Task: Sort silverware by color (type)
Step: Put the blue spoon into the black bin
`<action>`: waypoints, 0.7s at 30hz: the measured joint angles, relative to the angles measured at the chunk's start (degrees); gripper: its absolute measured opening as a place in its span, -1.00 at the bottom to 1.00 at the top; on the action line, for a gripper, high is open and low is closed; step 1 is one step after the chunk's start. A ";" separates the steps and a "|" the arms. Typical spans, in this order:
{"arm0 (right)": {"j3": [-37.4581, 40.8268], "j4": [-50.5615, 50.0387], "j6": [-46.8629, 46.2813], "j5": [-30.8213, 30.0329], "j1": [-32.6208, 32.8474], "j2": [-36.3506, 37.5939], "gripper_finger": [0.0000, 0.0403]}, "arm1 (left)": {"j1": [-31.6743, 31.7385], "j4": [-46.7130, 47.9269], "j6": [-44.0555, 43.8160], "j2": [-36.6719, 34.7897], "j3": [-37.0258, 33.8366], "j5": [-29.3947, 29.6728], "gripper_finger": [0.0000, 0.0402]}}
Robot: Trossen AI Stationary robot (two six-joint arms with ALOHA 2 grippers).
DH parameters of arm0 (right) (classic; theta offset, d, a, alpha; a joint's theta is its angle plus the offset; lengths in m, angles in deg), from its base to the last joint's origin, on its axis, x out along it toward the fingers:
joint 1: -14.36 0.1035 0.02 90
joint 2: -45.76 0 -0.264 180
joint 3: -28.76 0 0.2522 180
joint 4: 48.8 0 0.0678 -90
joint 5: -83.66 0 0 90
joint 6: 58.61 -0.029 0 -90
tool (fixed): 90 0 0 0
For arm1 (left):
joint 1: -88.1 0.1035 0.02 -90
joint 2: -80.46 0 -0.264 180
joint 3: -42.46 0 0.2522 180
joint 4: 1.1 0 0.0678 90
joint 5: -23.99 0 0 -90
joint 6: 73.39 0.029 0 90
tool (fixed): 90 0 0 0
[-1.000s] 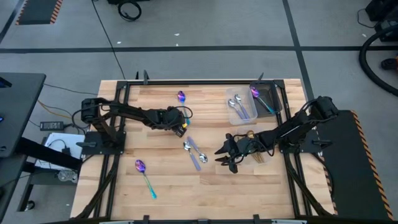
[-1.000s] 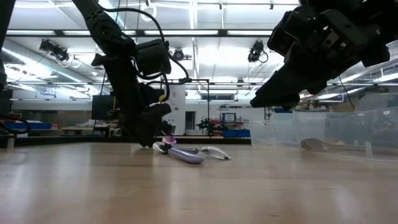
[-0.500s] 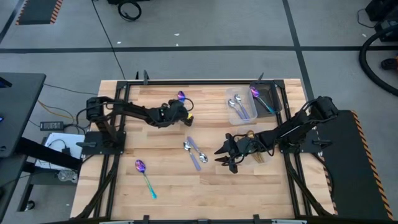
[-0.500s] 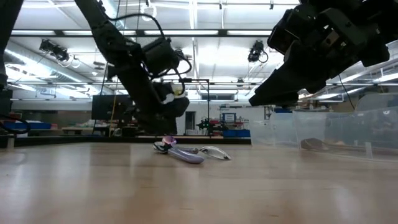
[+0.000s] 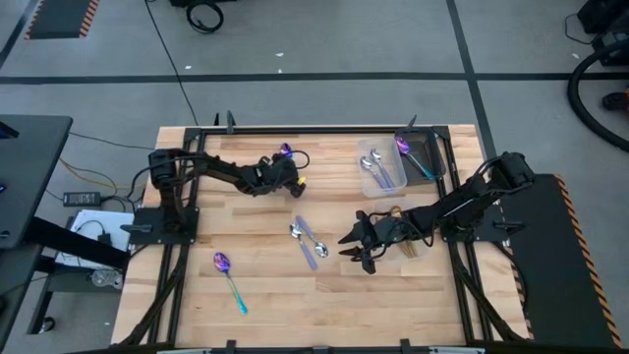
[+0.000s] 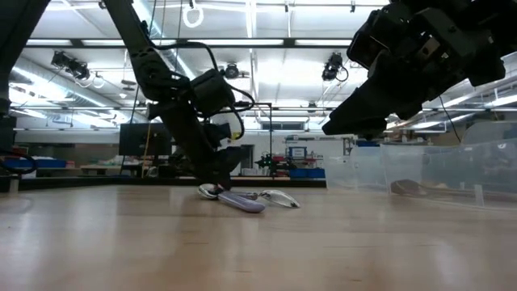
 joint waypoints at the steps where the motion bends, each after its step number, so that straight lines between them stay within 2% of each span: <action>1: 0.00 -0.04 0.00 0.00 0.00 0.00 -0.21 | -0.48 0.97 1.63 -0.04 0.09 0.05 -0.07; 5: 0.00 -0.02 -0.09 0.00 0.00 0.00 -0.21 | -3.16 4.80 6.30 -0.57 0.12 0.93 -0.29; 15: 0.00 -0.05 -0.02 -0.02 0.00 0.00 -0.21 | -8.88 9.06 6.08 -2.82 -0.25 0.24 -0.91; 21: 0.02 -1.05 0.33 -0.02 0.00 0.00 -0.21 | -10.18 10.89 1.92 -5.68 -0.38 -2.95 -0.96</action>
